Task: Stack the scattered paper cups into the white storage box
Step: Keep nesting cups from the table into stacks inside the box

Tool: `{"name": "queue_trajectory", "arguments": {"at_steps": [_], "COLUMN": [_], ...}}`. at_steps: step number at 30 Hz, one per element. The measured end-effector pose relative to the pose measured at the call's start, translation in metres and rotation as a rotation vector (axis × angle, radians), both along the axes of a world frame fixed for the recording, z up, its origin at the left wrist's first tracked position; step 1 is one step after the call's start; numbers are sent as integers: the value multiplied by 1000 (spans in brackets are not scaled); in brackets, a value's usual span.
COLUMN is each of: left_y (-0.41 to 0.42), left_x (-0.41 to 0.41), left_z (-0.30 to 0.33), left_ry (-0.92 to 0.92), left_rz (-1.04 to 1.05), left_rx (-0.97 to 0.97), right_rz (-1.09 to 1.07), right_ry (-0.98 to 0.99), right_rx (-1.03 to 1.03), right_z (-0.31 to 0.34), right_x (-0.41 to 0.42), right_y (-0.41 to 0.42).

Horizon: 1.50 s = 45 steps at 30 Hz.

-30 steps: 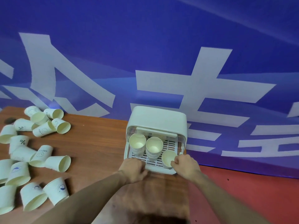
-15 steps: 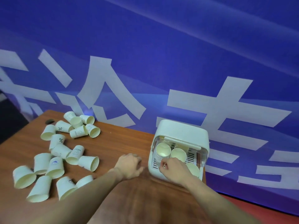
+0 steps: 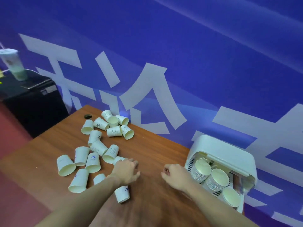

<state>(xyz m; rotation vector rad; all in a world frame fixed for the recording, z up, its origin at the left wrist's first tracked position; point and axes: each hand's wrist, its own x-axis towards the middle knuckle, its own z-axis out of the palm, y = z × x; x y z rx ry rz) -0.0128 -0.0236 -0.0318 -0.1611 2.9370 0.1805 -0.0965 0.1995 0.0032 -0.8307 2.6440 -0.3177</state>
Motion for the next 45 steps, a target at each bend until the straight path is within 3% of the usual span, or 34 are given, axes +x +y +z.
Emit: {"name": "queue_trajectory", "arguments": {"at_steps": [8,18,30,37,45], "left_y": [-93,-177,-216,-219,-213], "left_x": [26,37,12,-9,-16], "left_z": [-10,-35,-53,-69,-62], "left_ry": [-14,-150,-407,-358,-268], "left_rz": [189,300,-62,-164,-111], "left_rx": [45,-64,-347,-327,-292], "right_rz": [66,-3,-254,-358,-377], "right_ry": [-35,-160,-247,-391,-464], "right_rx": [58,123,271,255,157], "right_z": [-12,-45,-95,-109,-110], "right_x": [1,-6,-18,-27,-31], "right_y": [-94,-172,-214,-219,-217]}}
